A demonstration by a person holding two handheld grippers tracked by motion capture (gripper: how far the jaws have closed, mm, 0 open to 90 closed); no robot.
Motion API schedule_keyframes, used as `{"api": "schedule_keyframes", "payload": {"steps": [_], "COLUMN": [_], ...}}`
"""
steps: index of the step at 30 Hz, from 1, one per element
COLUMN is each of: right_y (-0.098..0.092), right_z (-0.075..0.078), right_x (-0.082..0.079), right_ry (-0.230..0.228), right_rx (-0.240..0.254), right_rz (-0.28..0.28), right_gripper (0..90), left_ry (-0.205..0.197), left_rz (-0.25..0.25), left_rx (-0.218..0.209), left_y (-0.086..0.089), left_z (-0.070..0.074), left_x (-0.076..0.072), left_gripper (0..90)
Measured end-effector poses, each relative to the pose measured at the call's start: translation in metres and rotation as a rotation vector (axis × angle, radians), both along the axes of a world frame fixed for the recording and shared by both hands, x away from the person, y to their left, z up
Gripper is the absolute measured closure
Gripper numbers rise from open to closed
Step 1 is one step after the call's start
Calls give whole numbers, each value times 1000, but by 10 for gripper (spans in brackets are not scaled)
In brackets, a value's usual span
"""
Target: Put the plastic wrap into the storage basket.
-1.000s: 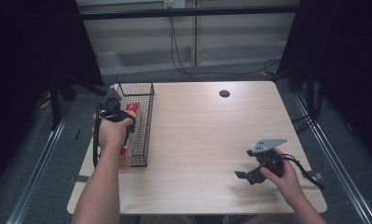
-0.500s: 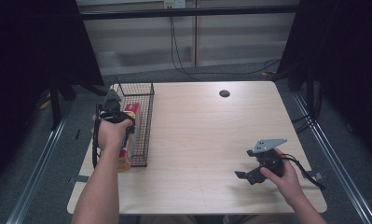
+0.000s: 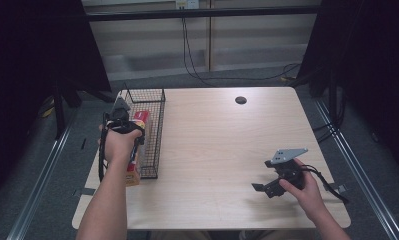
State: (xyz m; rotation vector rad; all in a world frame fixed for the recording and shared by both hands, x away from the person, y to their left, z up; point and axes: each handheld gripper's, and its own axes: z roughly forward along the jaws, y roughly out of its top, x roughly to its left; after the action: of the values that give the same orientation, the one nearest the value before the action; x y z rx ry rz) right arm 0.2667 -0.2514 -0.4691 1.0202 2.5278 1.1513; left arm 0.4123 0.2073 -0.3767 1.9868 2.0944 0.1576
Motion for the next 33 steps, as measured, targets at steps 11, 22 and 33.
{"api": "schedule_keyframes", "payload": {"steps": [11, 22, 33], "right_y": [0, 0, 1], "right_z": [0, 0, 0], "right_x": [0, 0, 0], "right_ry": [-2, 1, 2], "right_rx": [-3, -4, -7], "right_rz": [0, 2, 1], "right_gripper": [21, 21, 21], "left_ry": [0, 0, -16], "left_rz": [11, -8, -2], "left_rx": [-2, 3, 4], "left_y": [3, 5, 4], "left_z": [-4, -4, -5], "left_x": [-1, -2, -3], "left_gripper": [433, 427, 407]}}
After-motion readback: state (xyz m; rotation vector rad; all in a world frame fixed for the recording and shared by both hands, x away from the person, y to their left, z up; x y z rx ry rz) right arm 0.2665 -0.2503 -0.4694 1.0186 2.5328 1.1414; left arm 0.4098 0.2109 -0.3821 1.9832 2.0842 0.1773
